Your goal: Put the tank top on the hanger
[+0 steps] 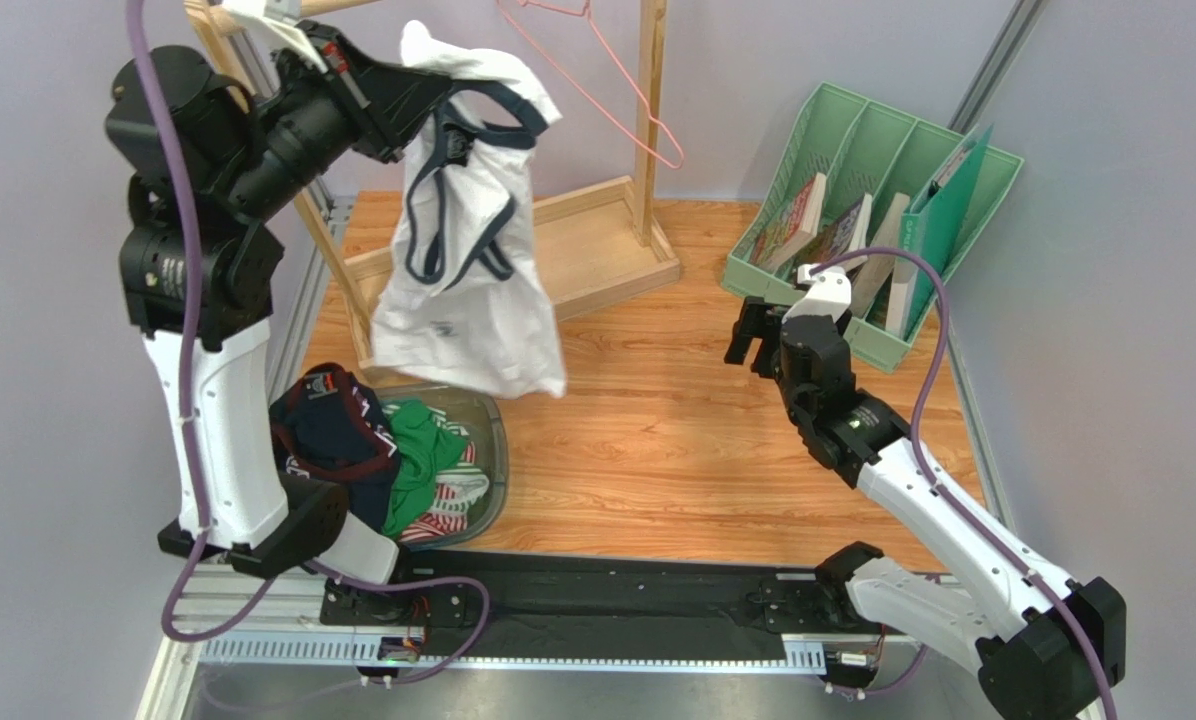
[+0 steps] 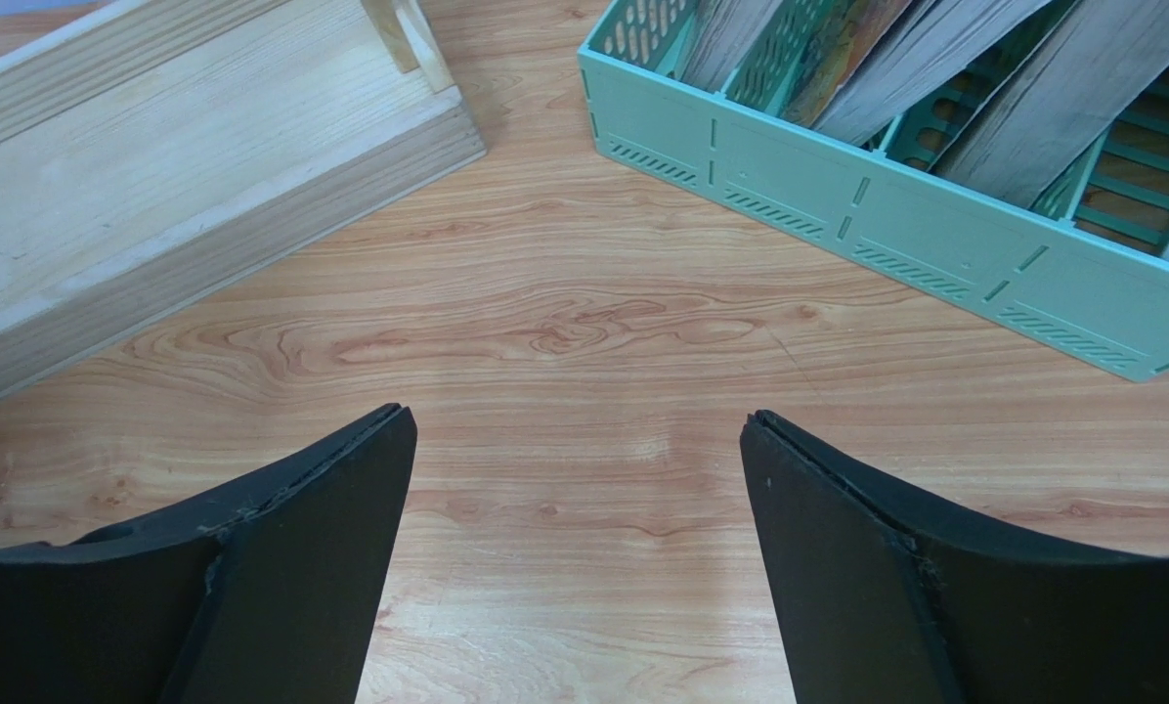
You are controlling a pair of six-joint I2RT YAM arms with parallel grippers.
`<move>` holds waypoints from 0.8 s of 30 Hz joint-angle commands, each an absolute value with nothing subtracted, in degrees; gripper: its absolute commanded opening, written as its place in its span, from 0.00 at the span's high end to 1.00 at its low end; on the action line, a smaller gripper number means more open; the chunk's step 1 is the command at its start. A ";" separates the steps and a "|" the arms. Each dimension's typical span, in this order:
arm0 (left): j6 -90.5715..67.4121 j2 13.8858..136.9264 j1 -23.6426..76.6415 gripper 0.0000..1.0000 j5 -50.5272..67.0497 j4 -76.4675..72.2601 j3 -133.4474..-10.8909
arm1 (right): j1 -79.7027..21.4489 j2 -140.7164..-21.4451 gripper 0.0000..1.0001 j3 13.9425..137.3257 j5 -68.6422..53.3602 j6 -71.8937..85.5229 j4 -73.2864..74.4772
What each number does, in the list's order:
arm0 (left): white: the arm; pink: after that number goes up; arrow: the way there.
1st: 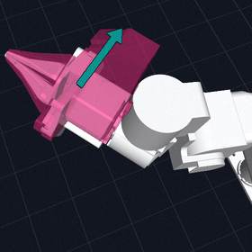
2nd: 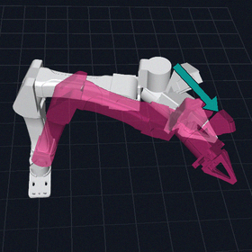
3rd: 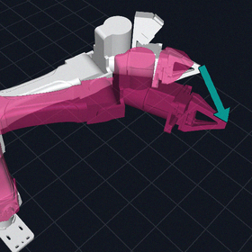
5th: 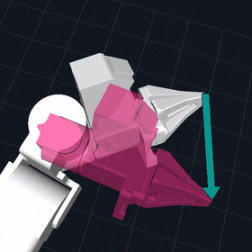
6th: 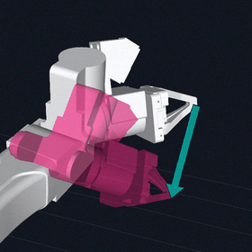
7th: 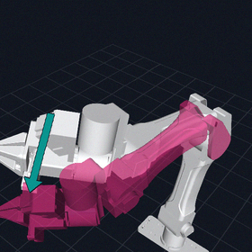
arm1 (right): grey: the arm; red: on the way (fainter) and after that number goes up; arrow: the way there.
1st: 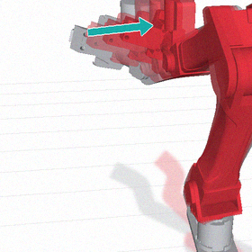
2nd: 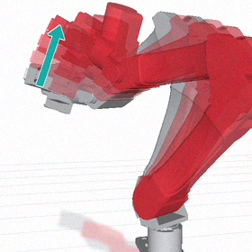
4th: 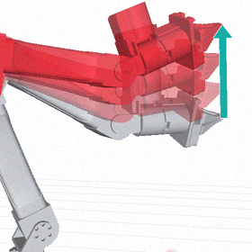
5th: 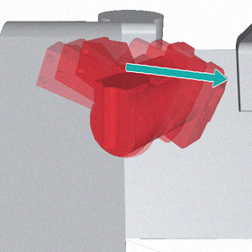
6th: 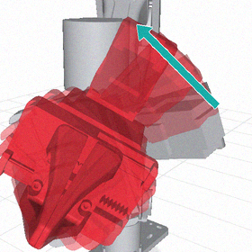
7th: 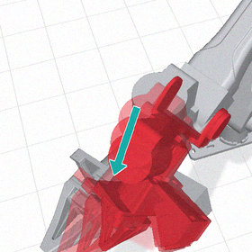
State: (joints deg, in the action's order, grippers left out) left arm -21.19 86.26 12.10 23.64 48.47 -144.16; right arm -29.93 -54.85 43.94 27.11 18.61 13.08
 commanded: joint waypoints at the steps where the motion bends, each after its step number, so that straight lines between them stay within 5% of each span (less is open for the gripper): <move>1: -21.01 89.29 16.69 1.00 29.09 38.50 -147.30 | -29.09 -53.88 0.12 46.14 29.26 18.90 13.44; 12: -17.23 92.99 30.15 1.00 27.68 41.40 -139.41 | -27.25 -51.68 0.11 45.09 31.20 21.09 16.70; 20: -19.07 90.09 31.20 1.00 28.74 39.65 -114.10 | -27.07 -51.41 0.10 44.21 31.29 22.15 17.84; 24: -17.49 91.49 32.25 1.00 19.91 39.55 -104.00 | -26.98 -51.94 0.07 44.91 30.50 22.85 19.59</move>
